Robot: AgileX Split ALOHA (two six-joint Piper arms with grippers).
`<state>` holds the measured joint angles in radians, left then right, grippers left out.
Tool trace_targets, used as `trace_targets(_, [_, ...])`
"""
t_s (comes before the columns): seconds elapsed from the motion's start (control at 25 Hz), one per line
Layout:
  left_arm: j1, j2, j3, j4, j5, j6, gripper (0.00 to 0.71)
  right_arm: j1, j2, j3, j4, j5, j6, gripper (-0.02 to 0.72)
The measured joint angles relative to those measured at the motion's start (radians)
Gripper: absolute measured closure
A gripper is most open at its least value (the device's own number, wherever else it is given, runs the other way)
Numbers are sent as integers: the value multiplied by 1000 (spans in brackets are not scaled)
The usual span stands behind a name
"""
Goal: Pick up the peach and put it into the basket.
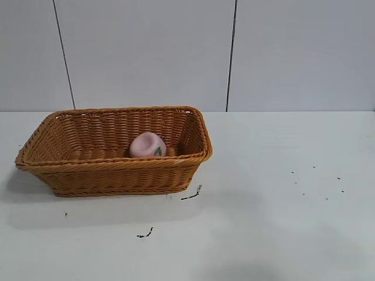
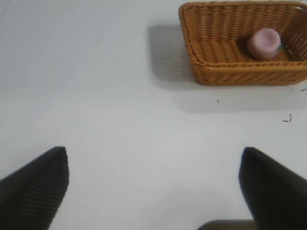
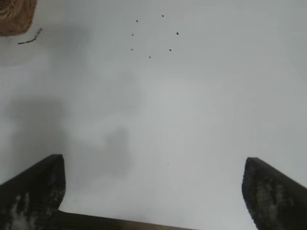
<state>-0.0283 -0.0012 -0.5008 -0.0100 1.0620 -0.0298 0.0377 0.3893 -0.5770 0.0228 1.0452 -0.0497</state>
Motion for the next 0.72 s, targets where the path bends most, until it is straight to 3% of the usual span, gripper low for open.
trace_targets(0.44, [0,0,0,0,0,0,17,0,-351,82,1,-17,5,8])
trace_targets(0.72, [0,0,0,0,0,0,17,0,-394,82,1,-16,11,8])
